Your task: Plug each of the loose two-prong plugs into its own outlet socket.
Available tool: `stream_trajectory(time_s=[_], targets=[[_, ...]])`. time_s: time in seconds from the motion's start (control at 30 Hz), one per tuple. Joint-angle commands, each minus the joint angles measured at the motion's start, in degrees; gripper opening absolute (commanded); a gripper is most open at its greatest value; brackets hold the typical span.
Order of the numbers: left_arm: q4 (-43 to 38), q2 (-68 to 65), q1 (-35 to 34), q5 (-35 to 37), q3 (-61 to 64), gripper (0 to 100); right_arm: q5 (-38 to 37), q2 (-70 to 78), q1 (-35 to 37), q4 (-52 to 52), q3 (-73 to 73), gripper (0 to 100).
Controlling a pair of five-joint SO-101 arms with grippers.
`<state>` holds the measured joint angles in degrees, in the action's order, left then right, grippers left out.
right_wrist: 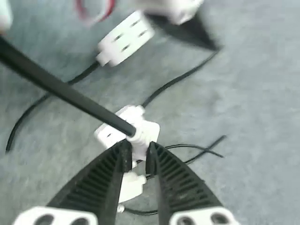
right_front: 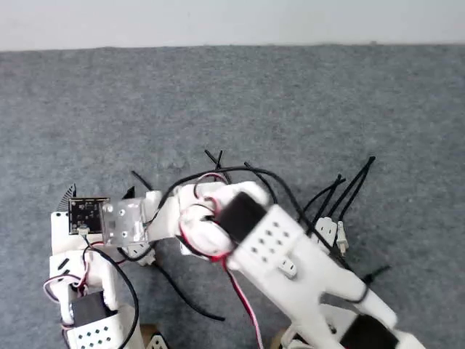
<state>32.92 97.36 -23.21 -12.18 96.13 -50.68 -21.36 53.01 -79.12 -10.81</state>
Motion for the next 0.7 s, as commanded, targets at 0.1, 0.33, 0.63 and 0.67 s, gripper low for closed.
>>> stream_trajectory(time_s=[0.1, 0.33, 0.63, 0.67], targets=[[-1.8, 0.4, 0.4, 1.1, -1.0, 38, 11.2, -11.7, 0.1, 1.4, 5.9, 0.8], [2.2, 0.5, 9.1, 5.7, -7.3, 38, 19.3, -18.9, 0.0, 4.3, 5.9, 0.8], [13.9, 0.5, 26.0, 8.4, -19.0, 38, 21.9, -21.7, 0.0, 4.4, 5.9, 0.8], [15.4, 0.5, 27.2, 8.9, -20.7, 38, 21.9, -21.8, 0.0, 4.5, 5.9, 0.8]])
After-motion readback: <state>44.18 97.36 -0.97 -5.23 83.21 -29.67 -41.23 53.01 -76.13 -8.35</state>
